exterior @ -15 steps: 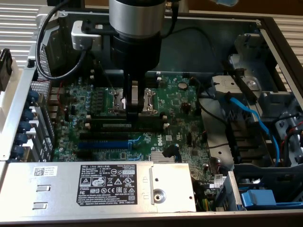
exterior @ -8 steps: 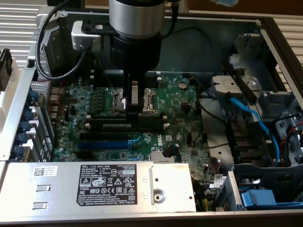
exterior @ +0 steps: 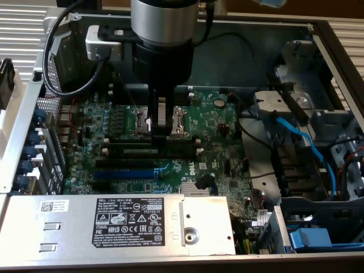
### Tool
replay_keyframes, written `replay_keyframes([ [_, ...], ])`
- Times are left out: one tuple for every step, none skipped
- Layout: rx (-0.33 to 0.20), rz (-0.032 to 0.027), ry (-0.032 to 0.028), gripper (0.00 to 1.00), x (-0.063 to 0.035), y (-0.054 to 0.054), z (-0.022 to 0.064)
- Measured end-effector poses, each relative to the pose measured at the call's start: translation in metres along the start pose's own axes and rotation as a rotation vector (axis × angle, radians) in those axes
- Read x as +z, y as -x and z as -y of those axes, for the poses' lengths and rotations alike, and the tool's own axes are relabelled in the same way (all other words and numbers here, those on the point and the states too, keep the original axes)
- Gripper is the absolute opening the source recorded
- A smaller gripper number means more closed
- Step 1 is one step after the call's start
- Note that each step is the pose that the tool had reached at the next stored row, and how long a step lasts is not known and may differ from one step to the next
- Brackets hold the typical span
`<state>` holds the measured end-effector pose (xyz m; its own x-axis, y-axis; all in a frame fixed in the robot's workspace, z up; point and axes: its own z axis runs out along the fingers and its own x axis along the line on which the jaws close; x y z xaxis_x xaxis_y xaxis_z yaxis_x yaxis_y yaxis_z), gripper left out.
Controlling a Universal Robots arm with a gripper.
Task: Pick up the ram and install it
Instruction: 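Press down the ram until it locks into place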
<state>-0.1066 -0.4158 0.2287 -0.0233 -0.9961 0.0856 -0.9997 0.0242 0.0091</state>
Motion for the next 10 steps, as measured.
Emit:
replay_keyframes([
  [0.000,0.0001,-0.0001,0.10,0.0000,0.0000,-0.0004],
  [0.000,0.0000,0.0003,0.10,0.0000,-0.0001,-0.0010],
  [0.000,-0.0001,0.0005,0.10,0.0000,-0.0001,-0.0014],
  [0.000,-0.0001,0.0004,0.10,0.0000,-0.0001,-0.0018],
  [0.000,-0.0001,0.0004,0.10,0.0000,-0.0001,-0.0019],
  [0.000,-0.0002,0.0004,0.10,0.0000,-0.0001,-0.0020],
  [0.000,-0.0002,0.0004,0.10,0.0001,-0.0001,-0.0020],
  [0.000,-0.0004,0.0003,0.10,0.0001,-0.0001,-0.0020],
  [0.000,-0.0004,0.0002,0.10,0.0002,-0.0001,-0.0021],
  [0.000,-0.0005,0.0001,0.10,0.0004,-0.0001,-0.0020],
])
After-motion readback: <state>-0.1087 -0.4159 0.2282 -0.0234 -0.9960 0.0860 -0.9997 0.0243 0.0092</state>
